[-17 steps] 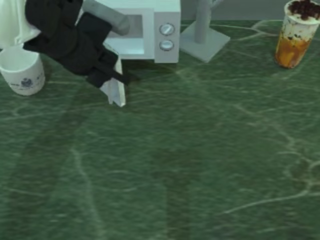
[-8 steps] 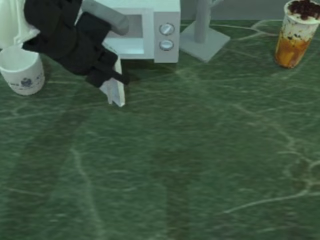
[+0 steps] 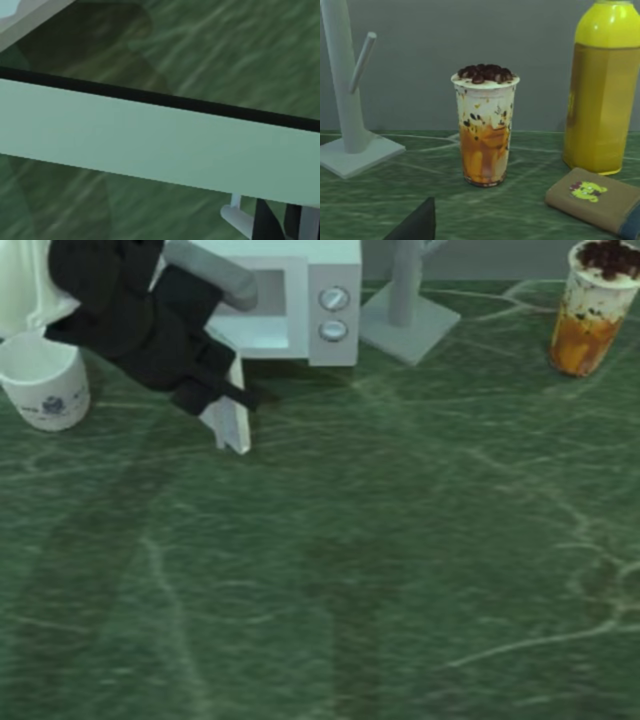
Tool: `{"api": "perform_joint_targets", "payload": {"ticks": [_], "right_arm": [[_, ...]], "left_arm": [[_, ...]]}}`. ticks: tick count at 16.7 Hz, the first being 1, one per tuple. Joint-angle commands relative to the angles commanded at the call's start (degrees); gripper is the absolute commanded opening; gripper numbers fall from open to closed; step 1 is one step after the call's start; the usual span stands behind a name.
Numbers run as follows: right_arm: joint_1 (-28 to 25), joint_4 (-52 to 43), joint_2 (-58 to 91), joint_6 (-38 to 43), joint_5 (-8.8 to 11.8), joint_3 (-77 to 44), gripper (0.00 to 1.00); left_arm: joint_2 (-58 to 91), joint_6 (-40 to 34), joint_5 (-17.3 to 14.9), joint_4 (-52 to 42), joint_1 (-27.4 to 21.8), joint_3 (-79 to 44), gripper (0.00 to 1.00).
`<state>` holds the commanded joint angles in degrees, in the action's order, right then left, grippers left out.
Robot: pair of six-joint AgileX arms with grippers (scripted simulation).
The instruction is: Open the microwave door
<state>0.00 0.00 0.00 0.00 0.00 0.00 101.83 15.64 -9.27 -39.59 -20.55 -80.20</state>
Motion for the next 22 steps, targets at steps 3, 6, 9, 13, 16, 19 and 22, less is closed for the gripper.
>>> {"api": "perform_joint_targets", "payload": {"ticks": [3, 6, 9, 13, 16, 19, 22], "right_arm": [[0.0, 0.0, 0.0, 0.0, 0.0, 0.0, 1.0], [0.0, 0.0, 0.0, 0.0, 0.0, 0.0, 1.0], [0.0, 0.0, 0.0, 0.0, 0.0, 0.0, 1.0], [0.0, 0.0, 0.0, 0.0, 0.0, 0.0, 1.0], [0.0, 0.0, 0.0, 0.0, 0.0, 0.0, 1.0], [0.0, 0.0, 0.0, 0.0, 0.0, 0.0, 1.0], [0.0, 0.0, 0.0, 0.0, 0.0, 0.0, 1.0]], "left_arm": [[-0.69, 3.04, -1.47, -0.55, 1.19, 0.58, 0.0], [-1.71, 7.59, -3.7, -1.45, 3.12, 1.61, 0.0], [-2.43, 10.43, -5.11, -1.94, 4.25, 2.22, 0.0], [-2.44, 10.48, -5.14, -1.95, 4.27, 2.23, 0.0], [-2.44, 10.48, -5.14, -1.95, 4.27, 2.23, 0.0], [-2.44, 10.48, -5.14, -1.95, 4.27, 2.23, 0.0], [-2.44, 10.48, -5.14, -1.95, 4.27, 2.23, 0.0]]}}
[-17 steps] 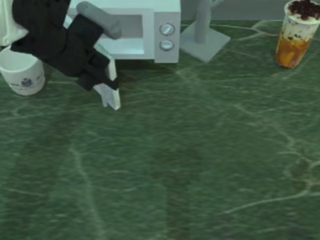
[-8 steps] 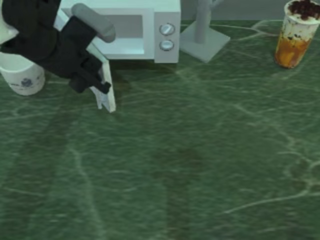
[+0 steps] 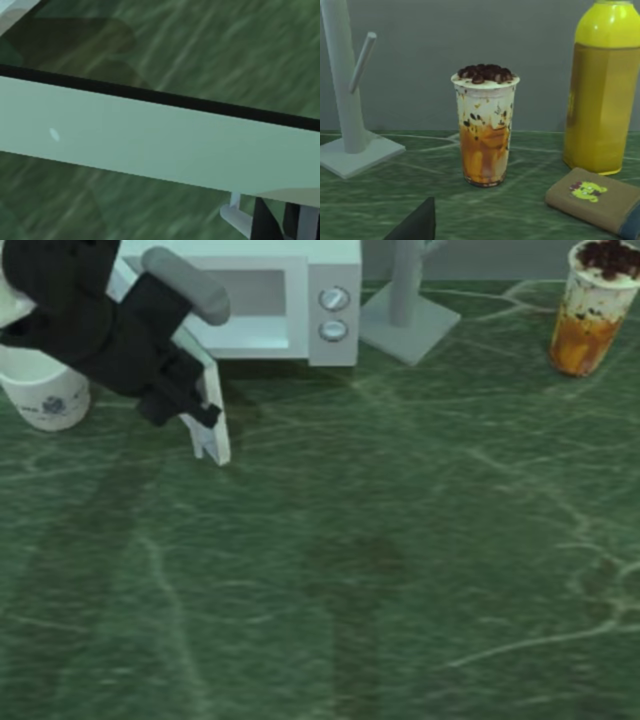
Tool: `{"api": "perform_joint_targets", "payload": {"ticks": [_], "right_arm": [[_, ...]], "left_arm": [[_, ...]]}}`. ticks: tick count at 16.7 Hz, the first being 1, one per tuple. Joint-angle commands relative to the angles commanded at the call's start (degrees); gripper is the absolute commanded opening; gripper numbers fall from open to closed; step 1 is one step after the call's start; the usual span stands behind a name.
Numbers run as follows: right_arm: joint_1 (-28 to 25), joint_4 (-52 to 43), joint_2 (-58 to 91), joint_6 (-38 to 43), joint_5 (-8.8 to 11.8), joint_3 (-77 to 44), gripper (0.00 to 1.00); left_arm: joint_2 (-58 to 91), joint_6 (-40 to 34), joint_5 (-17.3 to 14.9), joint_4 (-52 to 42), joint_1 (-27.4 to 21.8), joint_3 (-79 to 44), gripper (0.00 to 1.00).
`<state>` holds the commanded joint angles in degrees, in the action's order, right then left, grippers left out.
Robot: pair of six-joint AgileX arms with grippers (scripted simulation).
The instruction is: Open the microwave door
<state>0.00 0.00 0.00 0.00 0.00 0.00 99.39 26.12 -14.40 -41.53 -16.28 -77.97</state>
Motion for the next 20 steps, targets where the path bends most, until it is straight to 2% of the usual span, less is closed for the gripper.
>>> {"api": "perform_joint_targets", "payload": {"ticks": [13, 20], "right_arm": [[0.0, 0.0, 0.0, 0.0, 0.0, 0.0, 1.0], [0.0, 0.0, 0.0, 0.0, 0.0, 0.0, 1.0]], "left_arm": [[0.19, 0.1, -0.3, -0.08, -0.11, 0.18, 0.0], [-0.62, 9.3, -4.26, -2.94, 3.63, 0.42, 0.0]]}}
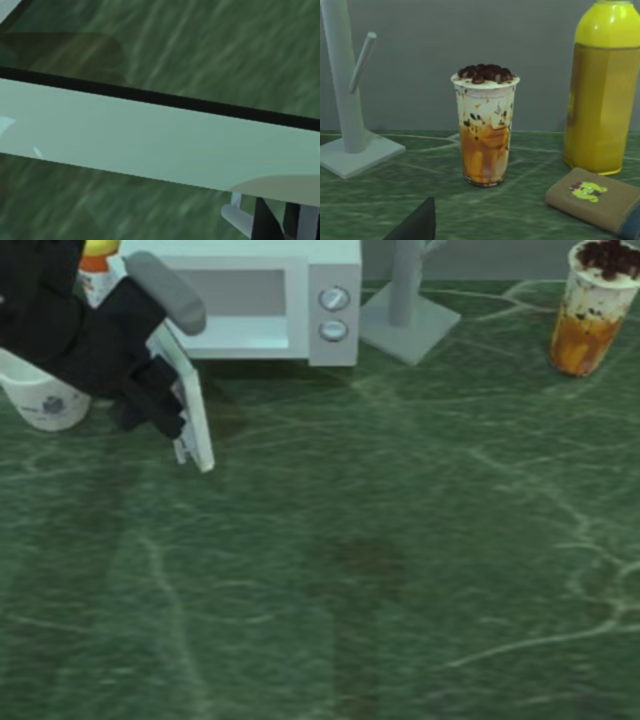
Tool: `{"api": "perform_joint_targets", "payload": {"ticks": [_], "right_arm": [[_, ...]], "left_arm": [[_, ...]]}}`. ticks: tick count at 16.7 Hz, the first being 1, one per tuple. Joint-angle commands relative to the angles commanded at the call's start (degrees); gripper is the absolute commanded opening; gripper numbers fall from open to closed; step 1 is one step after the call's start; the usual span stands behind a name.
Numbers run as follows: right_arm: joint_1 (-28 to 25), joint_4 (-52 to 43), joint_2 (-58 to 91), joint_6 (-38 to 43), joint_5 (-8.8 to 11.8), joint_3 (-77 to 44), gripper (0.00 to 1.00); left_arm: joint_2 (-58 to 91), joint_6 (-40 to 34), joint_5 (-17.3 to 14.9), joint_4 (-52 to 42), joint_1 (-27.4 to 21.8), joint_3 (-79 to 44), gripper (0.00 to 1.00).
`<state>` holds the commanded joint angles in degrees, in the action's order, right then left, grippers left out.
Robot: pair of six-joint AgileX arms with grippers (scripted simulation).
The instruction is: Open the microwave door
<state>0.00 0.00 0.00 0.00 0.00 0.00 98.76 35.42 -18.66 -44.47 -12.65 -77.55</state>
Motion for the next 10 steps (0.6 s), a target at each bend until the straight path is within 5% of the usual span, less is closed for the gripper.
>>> {"api": "perform_joint_targets", "payload": {"ticks": [10], "right_arm": [[0.0, 0.0, 0.0, 0.0, 0.0, 0.0, 1.0]], "left_arm": [[-0.19, 2.66, -1.19, -0.89, 1.13, 0.11, 0.0]]}}
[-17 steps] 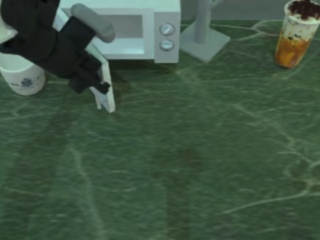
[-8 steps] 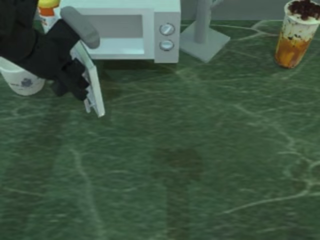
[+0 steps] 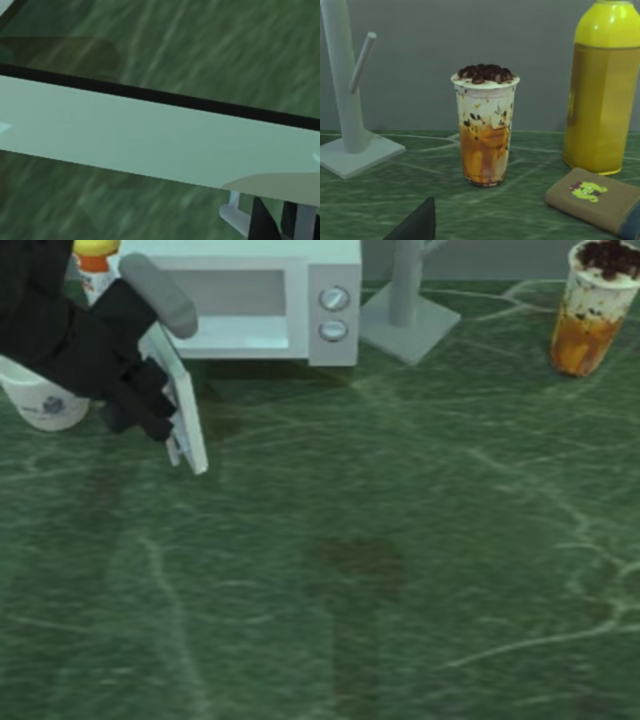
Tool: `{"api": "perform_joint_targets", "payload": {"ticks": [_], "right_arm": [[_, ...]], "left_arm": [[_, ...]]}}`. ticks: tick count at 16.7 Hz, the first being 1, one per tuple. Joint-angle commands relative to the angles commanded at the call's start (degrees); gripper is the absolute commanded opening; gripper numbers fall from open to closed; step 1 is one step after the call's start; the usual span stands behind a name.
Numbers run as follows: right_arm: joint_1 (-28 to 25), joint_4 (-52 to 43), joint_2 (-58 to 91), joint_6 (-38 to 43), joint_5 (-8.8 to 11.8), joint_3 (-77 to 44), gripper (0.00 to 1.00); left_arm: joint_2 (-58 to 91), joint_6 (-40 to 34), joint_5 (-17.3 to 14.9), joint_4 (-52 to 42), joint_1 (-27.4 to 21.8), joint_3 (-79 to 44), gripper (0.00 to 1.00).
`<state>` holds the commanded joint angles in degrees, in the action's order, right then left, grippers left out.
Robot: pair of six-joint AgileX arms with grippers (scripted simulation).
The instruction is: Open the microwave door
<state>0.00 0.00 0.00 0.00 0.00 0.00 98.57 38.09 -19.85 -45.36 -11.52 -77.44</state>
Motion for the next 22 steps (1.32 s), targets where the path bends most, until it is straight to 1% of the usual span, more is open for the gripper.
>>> {"api": "perform_joint_targets", "payload": {"ticks": [19, 22], "right_arm": [[0.0, 0.0, 0.0, 0.0, 0.0, 0.0, 1.0], [0.0, 0.0, 0.0, 0.0, 0.0, 0.0, 1.0]], "left_arm": [[0.24, -0.01, -0.12, -0.08, -0.11, 0.14, 0.0], [0.31, 1.97, -0.78, -0.8, 0.54, -0.23, 0.0]]}}
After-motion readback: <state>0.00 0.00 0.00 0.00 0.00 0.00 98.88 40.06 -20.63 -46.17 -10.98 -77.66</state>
